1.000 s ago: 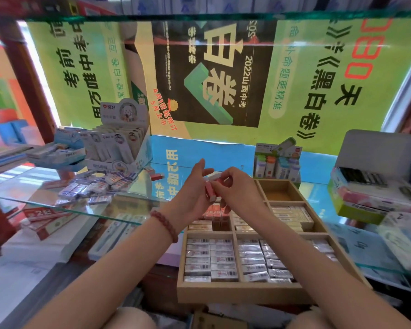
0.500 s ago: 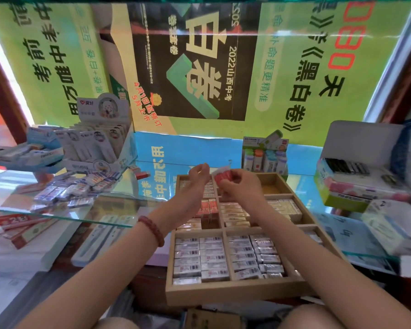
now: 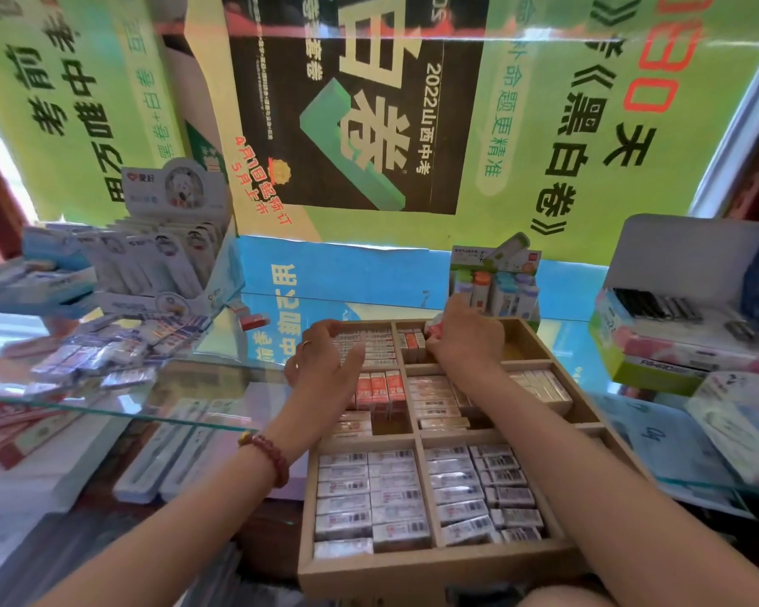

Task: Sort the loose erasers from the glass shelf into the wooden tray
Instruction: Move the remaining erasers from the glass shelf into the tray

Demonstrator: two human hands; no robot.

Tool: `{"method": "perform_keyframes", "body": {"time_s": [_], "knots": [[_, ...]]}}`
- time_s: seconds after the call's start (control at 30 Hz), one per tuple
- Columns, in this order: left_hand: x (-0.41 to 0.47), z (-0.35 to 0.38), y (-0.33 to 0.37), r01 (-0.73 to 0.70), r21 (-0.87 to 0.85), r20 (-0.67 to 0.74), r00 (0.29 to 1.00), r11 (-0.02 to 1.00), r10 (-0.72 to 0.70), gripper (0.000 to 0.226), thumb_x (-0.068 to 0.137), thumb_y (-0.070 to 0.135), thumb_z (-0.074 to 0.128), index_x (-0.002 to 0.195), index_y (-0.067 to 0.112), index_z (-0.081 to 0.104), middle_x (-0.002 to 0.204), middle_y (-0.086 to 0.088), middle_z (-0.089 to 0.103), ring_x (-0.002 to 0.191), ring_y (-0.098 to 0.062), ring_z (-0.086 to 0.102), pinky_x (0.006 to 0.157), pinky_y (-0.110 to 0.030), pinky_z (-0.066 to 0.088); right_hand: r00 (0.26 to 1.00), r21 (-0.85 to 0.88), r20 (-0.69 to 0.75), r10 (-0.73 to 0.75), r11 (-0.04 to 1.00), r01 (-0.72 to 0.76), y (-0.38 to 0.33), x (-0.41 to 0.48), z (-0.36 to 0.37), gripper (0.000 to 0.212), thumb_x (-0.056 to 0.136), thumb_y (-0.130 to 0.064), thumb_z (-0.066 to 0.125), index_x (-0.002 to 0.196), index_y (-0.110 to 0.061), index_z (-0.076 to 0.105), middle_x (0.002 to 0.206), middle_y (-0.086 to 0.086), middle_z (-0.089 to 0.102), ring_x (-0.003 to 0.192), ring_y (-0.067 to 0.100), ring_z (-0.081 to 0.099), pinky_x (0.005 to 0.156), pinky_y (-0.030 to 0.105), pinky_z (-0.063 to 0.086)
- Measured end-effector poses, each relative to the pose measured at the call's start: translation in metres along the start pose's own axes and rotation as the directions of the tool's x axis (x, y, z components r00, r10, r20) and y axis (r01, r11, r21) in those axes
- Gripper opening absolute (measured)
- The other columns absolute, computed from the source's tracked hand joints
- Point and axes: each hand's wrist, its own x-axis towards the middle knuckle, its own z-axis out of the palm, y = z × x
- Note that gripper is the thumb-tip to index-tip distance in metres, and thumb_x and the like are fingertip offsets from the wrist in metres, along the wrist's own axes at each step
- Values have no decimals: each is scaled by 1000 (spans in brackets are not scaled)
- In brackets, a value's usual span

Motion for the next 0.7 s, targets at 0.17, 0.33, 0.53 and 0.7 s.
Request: {"method": "perform_keyframes", "body": {"time_s": [0.17, 0.33, 0.53, 0.7], "knots": [[-1, 0, -6, 31, 39, 2, 1000, 999, -31, 38, 93, 29, 51, 127, 12, 43, 131, -5, 47, 124, -22, 42, 104, -36, 24, 991, -38, 125, -54, 997, 60, 1, 2, -2, 33, 92, -36, 55, 116, -14, 47, 103, 4, 65, 94, 21, 62, 74, 32, 44], [-1, 1, -8, 32, 80, 23, 999, 996, -34, 37, 92, 32, 52, 125, 15, 43, 129, -4, 47, 123, -21, 42, 103, -37, 25, 958, 68, 263, -113, 993, 98, 8, 5, -11, 25, 90, -33, 57, 109, -20, 48, 101, 1, 63, 92, 20, 60, 85, 38, 47], [-2, 0, -8, 36, 99, 49, 998, 994, -41, 37, 92, 31, 52, 125, 18, 41, 129, -2, 45, 124, -20, 40, 104, -36, 22, 937, 111, 301, -180, 982, 154, 13, 0, -18, 23, 92, -26, 54, 111, -25, 41, 103, 1, 63, 92, 20, 59, 86, 39, 49], [-3, -3, -9, 27, 102, 73, 997, 994, -35, 37, 92, 28, 52, 125, 19, 39, 130, -1, 44, 125, -19, 39, 107, -37, 19, 934, 88, 298, -198, 980, 180, 12, 0, -19, 36, 90, -20, 60, 118, -27, 40, 109, 4, 64, 94, 23, 62, 80, 38, 53]]}}
